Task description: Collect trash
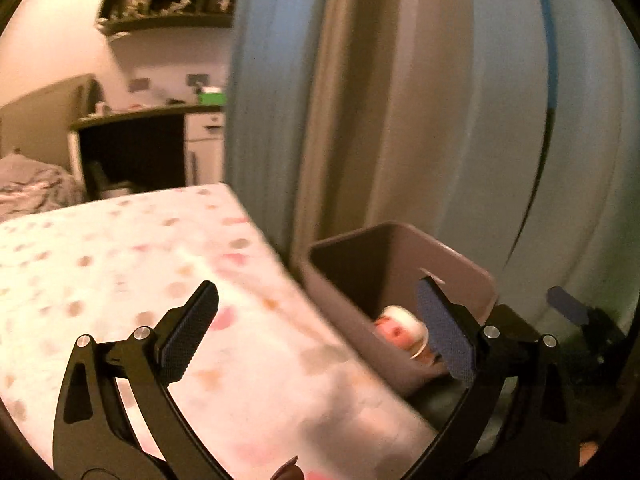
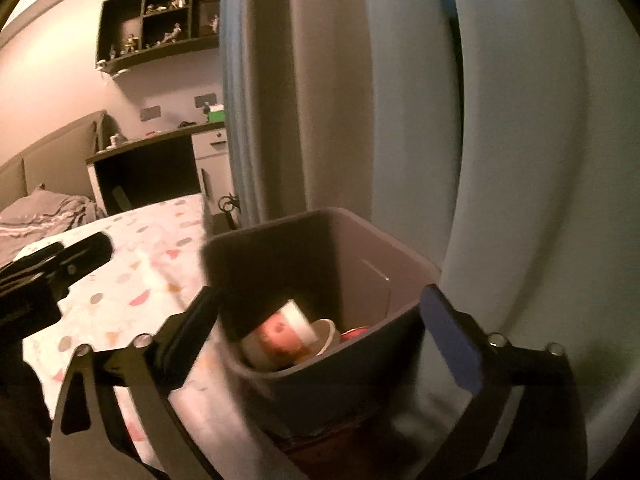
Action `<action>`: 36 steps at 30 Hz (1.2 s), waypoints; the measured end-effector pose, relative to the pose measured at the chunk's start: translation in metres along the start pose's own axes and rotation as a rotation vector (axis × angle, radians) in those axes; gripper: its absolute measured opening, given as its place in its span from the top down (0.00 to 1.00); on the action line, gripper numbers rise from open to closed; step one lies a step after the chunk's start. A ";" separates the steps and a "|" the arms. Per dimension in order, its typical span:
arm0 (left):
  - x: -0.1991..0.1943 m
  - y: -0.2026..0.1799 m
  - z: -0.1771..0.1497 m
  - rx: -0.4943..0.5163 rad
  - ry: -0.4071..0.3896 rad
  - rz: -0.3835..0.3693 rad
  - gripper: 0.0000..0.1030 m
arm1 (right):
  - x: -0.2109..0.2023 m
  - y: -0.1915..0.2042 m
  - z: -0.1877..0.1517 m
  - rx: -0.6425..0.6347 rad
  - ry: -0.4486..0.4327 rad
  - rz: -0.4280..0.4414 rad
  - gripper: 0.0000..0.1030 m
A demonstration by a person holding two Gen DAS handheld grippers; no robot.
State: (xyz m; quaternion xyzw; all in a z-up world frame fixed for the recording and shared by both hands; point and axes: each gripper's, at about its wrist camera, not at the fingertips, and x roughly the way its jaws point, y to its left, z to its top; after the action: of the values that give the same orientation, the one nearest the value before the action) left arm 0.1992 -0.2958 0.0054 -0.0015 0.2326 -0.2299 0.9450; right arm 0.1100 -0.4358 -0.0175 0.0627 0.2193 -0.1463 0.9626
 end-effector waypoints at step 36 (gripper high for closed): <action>-0.224 0.110 -0.093 -0.141 -0.057 0.307 0.06 | -0.151 0.132 -0.042 -0.118 -0.119 0.101 0.05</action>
State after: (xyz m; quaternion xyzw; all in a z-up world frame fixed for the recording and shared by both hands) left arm 0.0294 -0.0903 0.0086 -0.0389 0.2189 -0.0656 0.9728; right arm 0.0039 -0.2640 0.0185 0.0083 0.1666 -0.0878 0.9821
